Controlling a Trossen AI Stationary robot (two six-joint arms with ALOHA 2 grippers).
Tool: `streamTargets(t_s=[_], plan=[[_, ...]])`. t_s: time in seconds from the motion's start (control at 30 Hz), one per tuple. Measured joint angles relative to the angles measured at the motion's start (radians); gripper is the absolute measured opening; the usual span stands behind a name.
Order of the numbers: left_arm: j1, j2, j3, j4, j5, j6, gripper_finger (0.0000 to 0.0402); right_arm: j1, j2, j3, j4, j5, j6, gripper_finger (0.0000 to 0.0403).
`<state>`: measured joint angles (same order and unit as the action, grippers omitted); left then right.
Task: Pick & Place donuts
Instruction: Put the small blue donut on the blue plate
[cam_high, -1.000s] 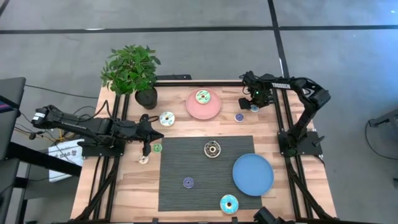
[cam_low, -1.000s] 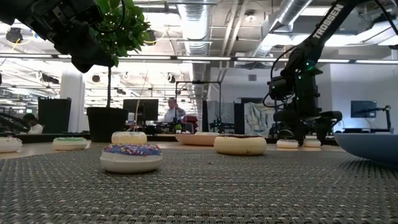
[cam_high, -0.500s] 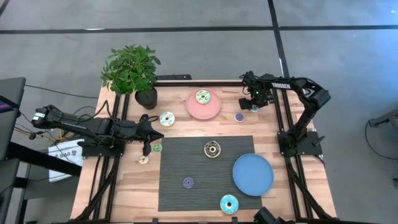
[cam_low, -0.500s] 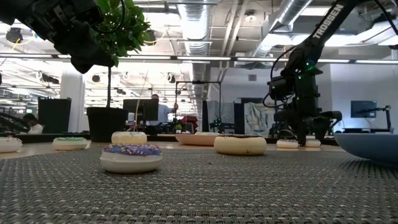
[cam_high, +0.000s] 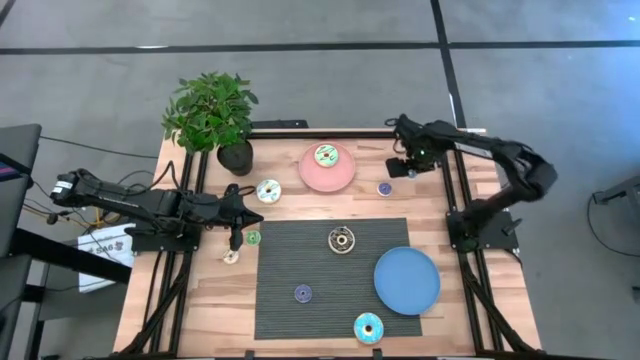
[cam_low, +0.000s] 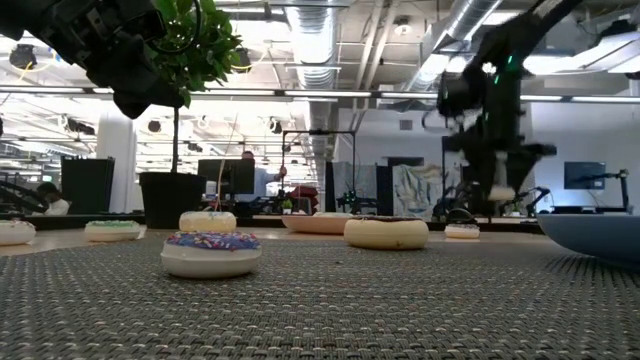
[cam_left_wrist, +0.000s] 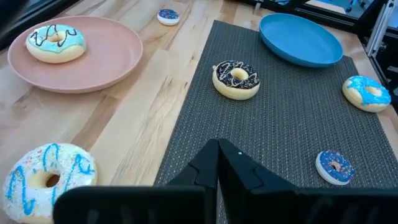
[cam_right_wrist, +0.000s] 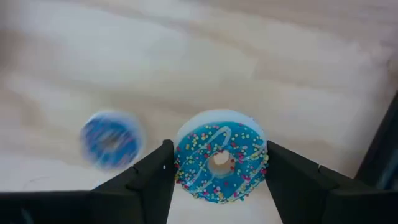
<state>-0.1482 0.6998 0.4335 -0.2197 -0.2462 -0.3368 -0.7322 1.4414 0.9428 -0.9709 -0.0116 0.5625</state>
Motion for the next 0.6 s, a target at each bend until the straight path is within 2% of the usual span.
streamTargets(t_s=[0.13, 0.3, 0.43, 0.6], plan=[[0.000, 0.000, 0.000, -0.001, 0.002, 0.021, 0.0000, 0.206, -0.136, 0.000, -0.054, 0.017, 0.207, 0.0218], [0.000, 0.000, 0.000, -0.002, 0.002, 0.019, 0.0000, 0.567, -0.235, 0.001, -0.085, 0.062, 0.570, 0.0217], [0.000, 0.000, 0.000, -0.002, 0.043, 0.039, 0.0000, 0.863, -0.236, 0.001, -0.092, 0.099, 0.887, 0.0217], [0.000, 0.000, 0.000, -0.008, 0.086, 0.063, 0.0000, 1.179, -0.150, 0.001, -0.089, 0.117, 1.283, 0.0217]])
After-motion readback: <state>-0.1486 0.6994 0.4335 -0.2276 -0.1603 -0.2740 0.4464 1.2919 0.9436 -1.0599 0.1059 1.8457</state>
